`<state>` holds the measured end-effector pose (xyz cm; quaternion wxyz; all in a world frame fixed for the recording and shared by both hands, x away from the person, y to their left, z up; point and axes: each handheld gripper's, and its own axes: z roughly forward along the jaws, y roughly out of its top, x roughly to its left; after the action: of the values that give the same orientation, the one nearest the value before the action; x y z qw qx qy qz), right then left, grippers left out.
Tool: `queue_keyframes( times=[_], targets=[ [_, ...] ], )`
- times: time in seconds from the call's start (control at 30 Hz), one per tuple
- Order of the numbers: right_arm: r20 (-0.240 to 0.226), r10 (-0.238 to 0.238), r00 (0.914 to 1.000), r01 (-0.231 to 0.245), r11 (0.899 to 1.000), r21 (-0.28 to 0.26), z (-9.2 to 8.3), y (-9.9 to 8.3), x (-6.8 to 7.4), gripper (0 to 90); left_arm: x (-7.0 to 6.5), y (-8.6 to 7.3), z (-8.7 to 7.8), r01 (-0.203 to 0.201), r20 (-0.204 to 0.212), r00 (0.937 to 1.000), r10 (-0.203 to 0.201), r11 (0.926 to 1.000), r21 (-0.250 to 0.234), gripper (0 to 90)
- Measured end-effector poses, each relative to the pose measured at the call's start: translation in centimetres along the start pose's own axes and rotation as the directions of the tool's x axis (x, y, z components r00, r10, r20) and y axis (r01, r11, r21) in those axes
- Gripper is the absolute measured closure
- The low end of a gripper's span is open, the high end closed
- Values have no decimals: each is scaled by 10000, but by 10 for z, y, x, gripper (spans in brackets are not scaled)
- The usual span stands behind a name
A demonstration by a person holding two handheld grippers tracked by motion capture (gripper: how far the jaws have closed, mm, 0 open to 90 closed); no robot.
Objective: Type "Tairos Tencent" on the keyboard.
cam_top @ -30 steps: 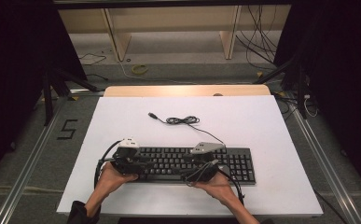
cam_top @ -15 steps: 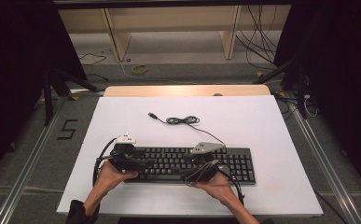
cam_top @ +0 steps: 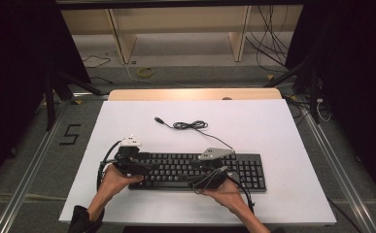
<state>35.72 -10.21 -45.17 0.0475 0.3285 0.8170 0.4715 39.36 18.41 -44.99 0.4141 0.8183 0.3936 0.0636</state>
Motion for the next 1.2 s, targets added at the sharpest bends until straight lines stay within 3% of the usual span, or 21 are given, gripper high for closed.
queue_keyframes(
  times=[0.33,0.6,0.9,1.2],
  targets=[
    [-22,-14,10000,14,10000,-44,0,0,1,355,3,3,3,-80,-116,9999,80,10000,22,391],
    [-83,-13,10000,13,10000,-25,0,0,2,354,6,3,8,-258,-251,9993,268,9988,406,538],
    [-100,-61,9999,60,10000,-19,1,0,2,354,6,2,14,-460,-78,9989,468,9955,823,717],
    [-105,-76,9999,76,10000,1,1,0,2,355,5,0,19,-626,-38,9980,635,9911,1177,839]
  ],
)
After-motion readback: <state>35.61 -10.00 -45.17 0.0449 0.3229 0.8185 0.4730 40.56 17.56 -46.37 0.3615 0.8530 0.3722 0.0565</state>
